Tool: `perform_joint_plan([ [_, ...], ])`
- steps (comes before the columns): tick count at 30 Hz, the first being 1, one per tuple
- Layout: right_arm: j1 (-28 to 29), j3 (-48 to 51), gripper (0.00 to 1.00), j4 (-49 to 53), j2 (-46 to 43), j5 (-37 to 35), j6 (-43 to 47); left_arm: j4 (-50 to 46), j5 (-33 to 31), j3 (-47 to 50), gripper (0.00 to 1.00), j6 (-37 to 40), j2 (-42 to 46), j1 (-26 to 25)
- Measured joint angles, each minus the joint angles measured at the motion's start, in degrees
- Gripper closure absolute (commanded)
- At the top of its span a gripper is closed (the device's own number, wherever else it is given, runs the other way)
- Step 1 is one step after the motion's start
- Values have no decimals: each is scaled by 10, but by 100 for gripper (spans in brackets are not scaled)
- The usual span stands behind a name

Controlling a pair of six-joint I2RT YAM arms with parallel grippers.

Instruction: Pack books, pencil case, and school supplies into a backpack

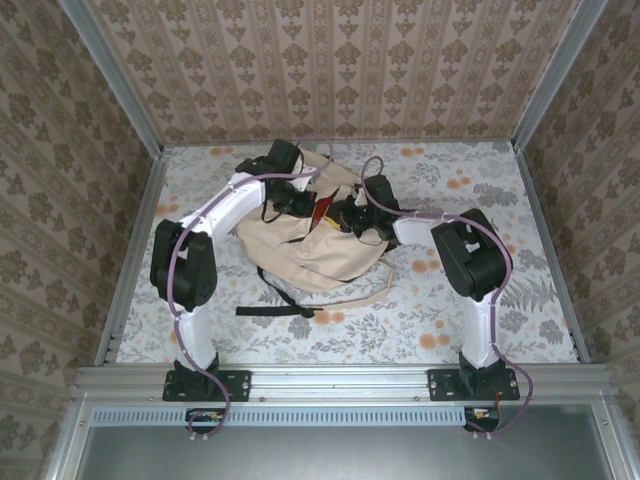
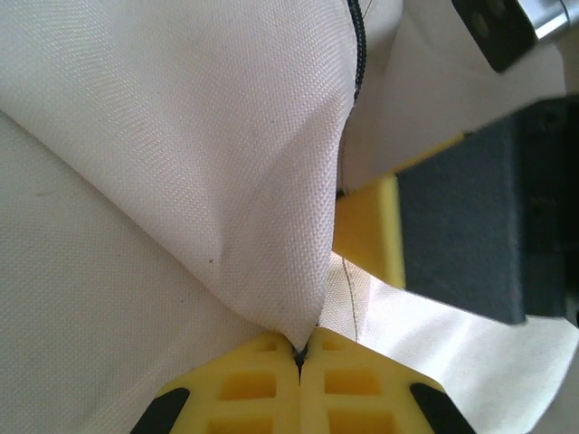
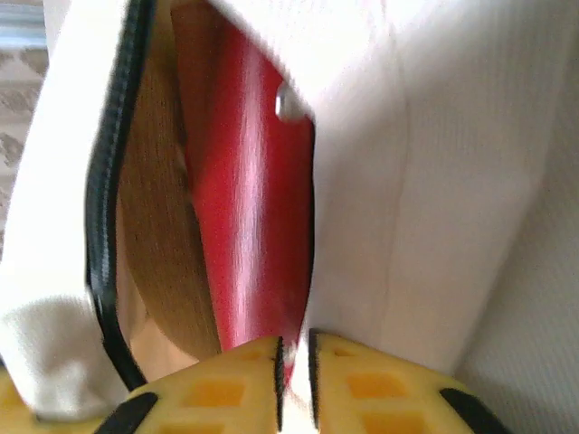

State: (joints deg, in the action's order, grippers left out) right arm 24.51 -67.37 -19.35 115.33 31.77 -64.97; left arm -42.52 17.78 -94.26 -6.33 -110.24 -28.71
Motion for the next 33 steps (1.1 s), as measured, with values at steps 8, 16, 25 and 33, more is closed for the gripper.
perform_joint_plan([
  [8,-19,45,55,121,-137,-26,85,13,75,18,52,-25,12,11],
  [16,-23,59,43,249,-200,-88,172,25,63,129,46,-55,128,47],
  [25,3,39,44,316,-189,-106,198,23,-28,253,55,-24,197,9],
  [33,16,4,43,318,-150,-97,183,54,-67,253,55,21,142,-20],
])
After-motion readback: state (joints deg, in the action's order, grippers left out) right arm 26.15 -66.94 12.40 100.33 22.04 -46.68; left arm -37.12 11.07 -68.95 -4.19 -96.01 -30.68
